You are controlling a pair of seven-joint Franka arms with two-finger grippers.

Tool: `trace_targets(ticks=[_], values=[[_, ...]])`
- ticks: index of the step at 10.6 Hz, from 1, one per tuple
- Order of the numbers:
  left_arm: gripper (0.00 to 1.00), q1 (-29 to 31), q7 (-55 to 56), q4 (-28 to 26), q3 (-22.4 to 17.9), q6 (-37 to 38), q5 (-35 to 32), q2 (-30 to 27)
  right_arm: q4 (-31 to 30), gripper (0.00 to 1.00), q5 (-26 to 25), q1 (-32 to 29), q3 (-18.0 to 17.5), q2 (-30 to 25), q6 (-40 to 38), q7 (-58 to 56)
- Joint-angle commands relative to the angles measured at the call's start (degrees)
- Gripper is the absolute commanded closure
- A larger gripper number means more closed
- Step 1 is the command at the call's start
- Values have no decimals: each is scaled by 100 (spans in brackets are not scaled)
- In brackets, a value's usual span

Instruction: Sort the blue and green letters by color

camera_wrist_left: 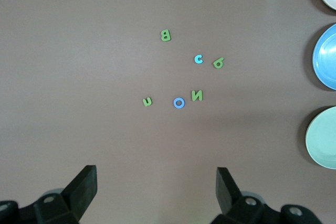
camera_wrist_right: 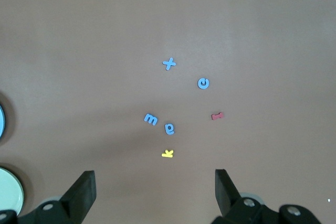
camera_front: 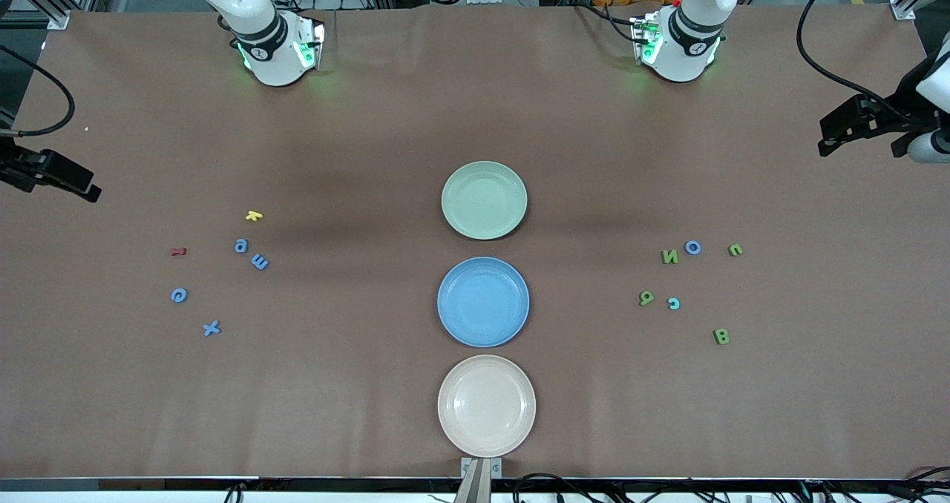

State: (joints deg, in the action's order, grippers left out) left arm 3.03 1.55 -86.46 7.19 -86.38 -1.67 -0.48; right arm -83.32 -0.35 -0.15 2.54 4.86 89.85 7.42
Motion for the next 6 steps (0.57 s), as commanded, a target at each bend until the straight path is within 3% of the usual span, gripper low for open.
trace_targets(ticks=[1,6], values=[[0,-30,4,50,2,51,-97,-48,-71,0,97,15,-7,-99,-46,-135],[0,-4,-92,7,2,-28,-27,-57,-71,0,97,23,-8,-99,-82,-171]])
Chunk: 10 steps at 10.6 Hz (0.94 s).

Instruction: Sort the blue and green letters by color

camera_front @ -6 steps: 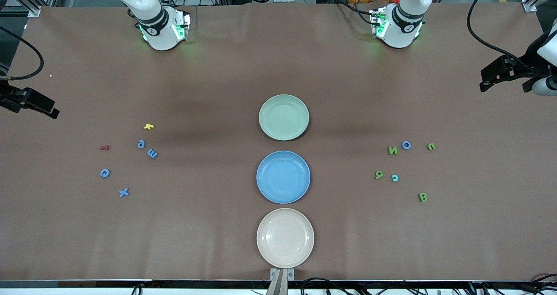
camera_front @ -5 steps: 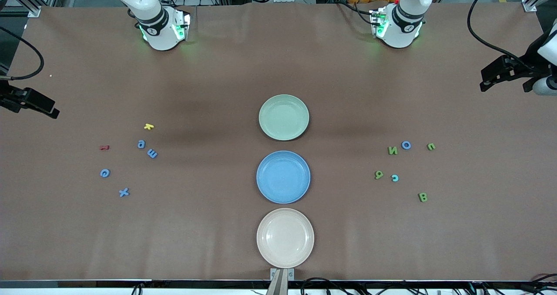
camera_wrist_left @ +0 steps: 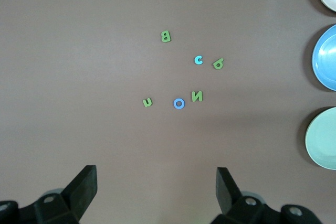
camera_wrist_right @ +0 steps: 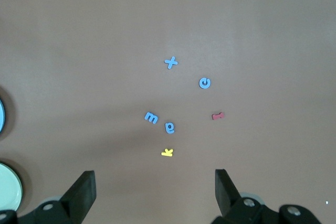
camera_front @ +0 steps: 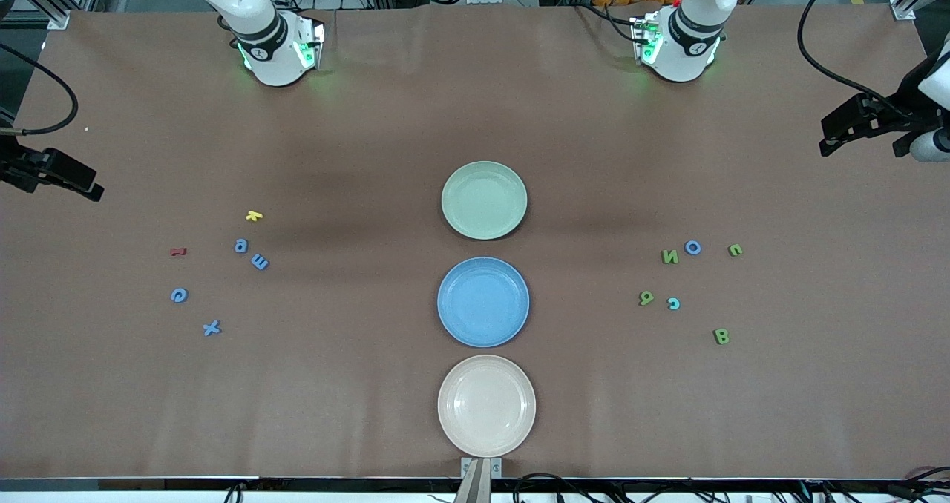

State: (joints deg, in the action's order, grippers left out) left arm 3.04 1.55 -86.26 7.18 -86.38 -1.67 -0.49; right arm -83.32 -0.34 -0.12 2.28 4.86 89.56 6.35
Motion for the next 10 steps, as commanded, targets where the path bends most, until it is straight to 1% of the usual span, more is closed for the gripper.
trace_targets(ticks=[1,3,4,5,6,9,10], values=[[0,-14,-102,-57,-6,-45,9,-22,-71,0,95,30,18,-90,-53,-64],[0,-5,-111,-171,-6,-124,-17,109,-79,0,95,21,18,-38,-9,-64],[0,12,-111,-389,-6,-298,0,110,-97,0,95,21,18,-20,8,-46],[0,21,-111,-661,-32,-735,-26,84,-219,0,104,13,-8,-11,69,-29],[0,48,-67,-742,-32,-957,-26,197,-507,0,104,12,-8,-29,340,-28],[0,180,-14,-646,-58,-1520,-87,969,-1640,0,104,-49,-8,-20,1612,24],[0,223,-14,-620,-67,-1818,-88,1241,-2001,0,104,-93,-8,-2,2026,33]])
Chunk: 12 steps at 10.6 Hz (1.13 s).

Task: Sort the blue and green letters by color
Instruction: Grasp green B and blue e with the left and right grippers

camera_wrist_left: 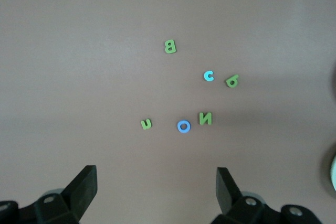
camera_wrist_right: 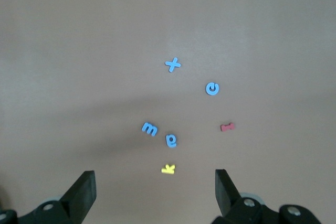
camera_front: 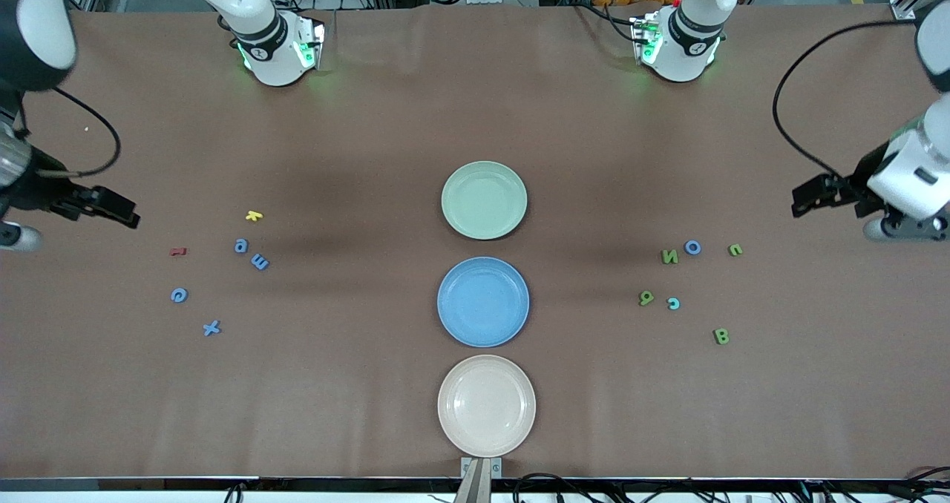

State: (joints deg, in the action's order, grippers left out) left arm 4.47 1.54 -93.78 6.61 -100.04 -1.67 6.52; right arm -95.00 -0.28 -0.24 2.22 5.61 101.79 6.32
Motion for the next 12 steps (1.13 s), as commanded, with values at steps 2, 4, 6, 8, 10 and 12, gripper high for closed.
trace_targets(ticks=[2,4,6,8,10,12], values=[[0,124,4,158,-10,-962,-79,1024,-1491,0,342,-161,-2,28,1524,27],[0,98,13,158,-10,-1498,-70,1516,-2116,0,450,-249,6,272,2481,27],[2,89,-5,184,-54,-1860,-88,1886,-2119,0,450,-424,6,825,3038,10],[2,89,-57,429,-115,-2045,-88,2351,-1848,0,450,-539,6,1519,3390,-17],[2,80,-84,876,-177,-2133,-88,2966,-1627,0,432,-591,15,1952,3618,1],[1,28,-23,1037,-195,-2412,-97,3241,-1609,0,380,-845,15,2154,3866,-69]])
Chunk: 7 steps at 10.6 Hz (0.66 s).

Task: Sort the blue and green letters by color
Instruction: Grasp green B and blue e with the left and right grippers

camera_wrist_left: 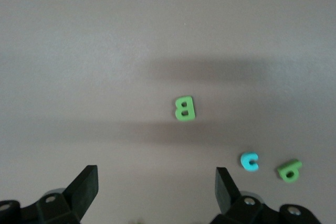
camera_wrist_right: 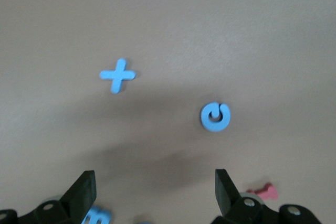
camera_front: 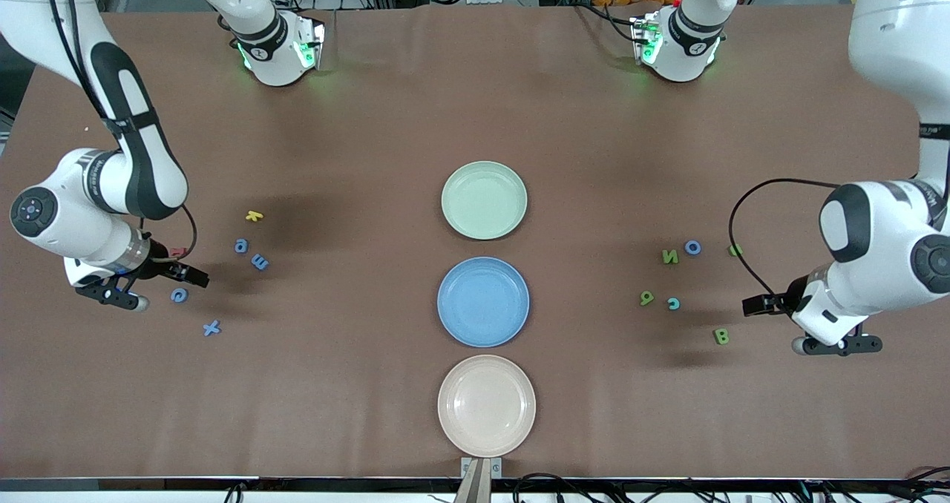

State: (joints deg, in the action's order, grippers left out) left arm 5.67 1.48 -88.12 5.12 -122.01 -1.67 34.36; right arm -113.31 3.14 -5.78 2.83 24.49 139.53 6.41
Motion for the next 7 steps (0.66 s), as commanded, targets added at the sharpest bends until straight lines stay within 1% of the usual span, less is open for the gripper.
trace_targets(ticks=[1,4,5,6,7], values=[[1,-144,-7,472,-90,-435,-88,588,239,0,12,-370,-46,397,153,-87],[2,-215,-16,480,-99,-920,-88,984,422,0,38,-556,-46,819,513,-184],[4,-206,-25,480,-99,-1034,-79,1106,545,0,64,-556,-46,942,514,-176],[16,-215,-34,498,-108,-1148,-79,1256,564,0,47,-582,-46,1004,514,-184],[17,-215,-34,602,-125,-1175,-79,1335,625,0,38,-591,-46,1048,514,-184]])
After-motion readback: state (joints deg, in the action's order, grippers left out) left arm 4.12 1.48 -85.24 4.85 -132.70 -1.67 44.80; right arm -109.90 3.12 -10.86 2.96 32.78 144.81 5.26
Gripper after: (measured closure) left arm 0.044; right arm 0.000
